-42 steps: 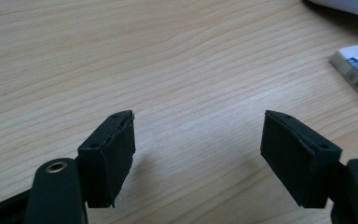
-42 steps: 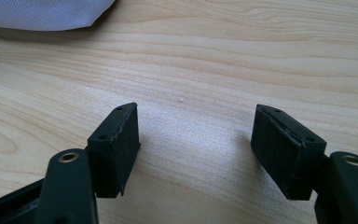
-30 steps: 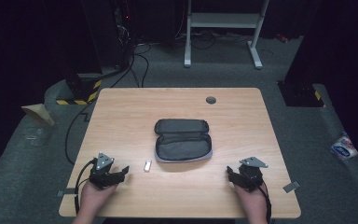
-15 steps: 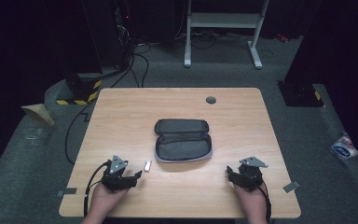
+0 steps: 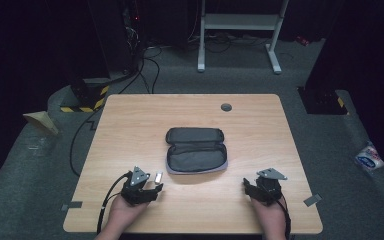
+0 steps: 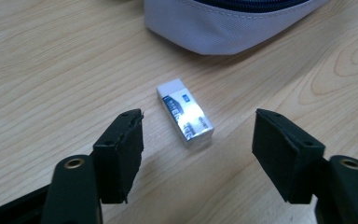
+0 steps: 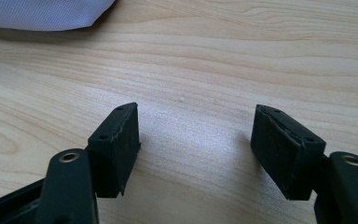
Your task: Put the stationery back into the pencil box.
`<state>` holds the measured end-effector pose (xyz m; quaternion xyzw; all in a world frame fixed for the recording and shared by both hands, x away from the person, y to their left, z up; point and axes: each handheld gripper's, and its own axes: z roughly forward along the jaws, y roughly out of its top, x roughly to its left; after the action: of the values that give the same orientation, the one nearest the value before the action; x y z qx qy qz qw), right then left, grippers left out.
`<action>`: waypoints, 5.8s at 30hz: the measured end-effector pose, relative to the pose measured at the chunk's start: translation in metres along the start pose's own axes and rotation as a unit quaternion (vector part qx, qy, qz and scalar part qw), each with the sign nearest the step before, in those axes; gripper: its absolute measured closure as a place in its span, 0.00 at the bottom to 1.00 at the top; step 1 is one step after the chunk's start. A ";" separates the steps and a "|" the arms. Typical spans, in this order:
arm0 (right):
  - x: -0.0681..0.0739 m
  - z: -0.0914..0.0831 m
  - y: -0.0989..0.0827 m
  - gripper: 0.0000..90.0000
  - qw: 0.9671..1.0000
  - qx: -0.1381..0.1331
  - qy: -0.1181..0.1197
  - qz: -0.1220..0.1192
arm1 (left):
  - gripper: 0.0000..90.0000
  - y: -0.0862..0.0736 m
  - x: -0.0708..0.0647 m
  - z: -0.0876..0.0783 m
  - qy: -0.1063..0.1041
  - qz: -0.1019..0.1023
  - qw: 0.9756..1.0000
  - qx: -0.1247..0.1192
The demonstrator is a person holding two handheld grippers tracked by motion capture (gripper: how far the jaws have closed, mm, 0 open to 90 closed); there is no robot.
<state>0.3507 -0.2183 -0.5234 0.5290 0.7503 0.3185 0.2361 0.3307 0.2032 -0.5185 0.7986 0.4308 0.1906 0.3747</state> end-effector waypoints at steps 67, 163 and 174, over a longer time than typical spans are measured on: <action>0.000 -0.001 -0.001 0.37 1.000 -0.002 -0.001 0.001 | 0.81 0.008 0.003 -0.005 0.024 -0.010 0.999 -0.037; 0.001 -0.001 -0.001 0.37 1.000 -0.001 0.000 0.002 | 0.25 -0.027 0.106 -0.028 0.060 -0.066 0.995 0.037; 0.000 -0.001 -0.001 0.37 1.000 -0.002 0.000 0.000 | 0.16 -0.043 0.087 -0.036 0.093 -0.045 0.995 0.016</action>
<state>0.3497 -0.2182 -0.5234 0.5283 0.7500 0.3196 0.2370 0.3337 0.3062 -0.5296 0.7628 0.5025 0.2398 0.3287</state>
